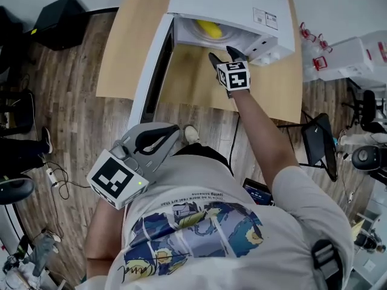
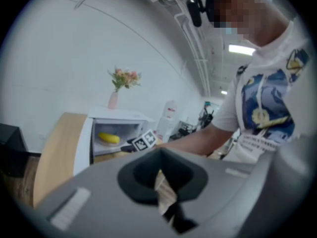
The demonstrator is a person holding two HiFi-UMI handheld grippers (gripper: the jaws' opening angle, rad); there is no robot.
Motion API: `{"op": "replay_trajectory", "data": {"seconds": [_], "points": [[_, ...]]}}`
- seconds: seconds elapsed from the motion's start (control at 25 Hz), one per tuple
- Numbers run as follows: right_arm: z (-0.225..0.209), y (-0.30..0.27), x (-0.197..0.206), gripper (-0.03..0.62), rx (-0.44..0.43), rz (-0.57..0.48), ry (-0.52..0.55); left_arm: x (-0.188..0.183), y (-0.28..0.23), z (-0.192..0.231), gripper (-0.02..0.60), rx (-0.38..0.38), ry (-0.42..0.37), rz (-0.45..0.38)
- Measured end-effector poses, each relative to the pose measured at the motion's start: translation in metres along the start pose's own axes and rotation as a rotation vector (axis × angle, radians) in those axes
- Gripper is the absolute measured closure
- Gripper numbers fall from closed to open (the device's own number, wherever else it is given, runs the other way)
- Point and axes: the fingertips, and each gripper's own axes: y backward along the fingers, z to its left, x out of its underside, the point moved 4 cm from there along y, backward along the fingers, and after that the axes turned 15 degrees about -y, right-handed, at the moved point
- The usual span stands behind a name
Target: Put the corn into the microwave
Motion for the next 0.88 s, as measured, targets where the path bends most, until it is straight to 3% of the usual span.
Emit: {"op": "replay_trajectory", "data": {"seconds": [0.24, 0.32, 0.68, 0.88], "points": [[0.027, 0.047, 0.023, 0.333, 0.011, -0.003, -0.031, 0.008, 0.033, -0.009, 0.572, 0.018, -0.001, -0.039], [0.038, 0.064, 0.031, 0.394, 0.019, -0.009, -0.046, 0.011, 0.045, -0.012, 0.572, 0.025, -0.003, -0.049], [0.105, 0.145, 0.074, 0.482, 0.026, -0.032, -0.132, 0.024, 0.102, -0.034, 0.572, 0.077, -0.048, -0.086], [0.147, 0.189, 0.091, 0.547, 0.015, -0.045, -0.155, 0.044, 0.128, -0.04, 0.572, 0.104, -0.033, -0.094]]}}
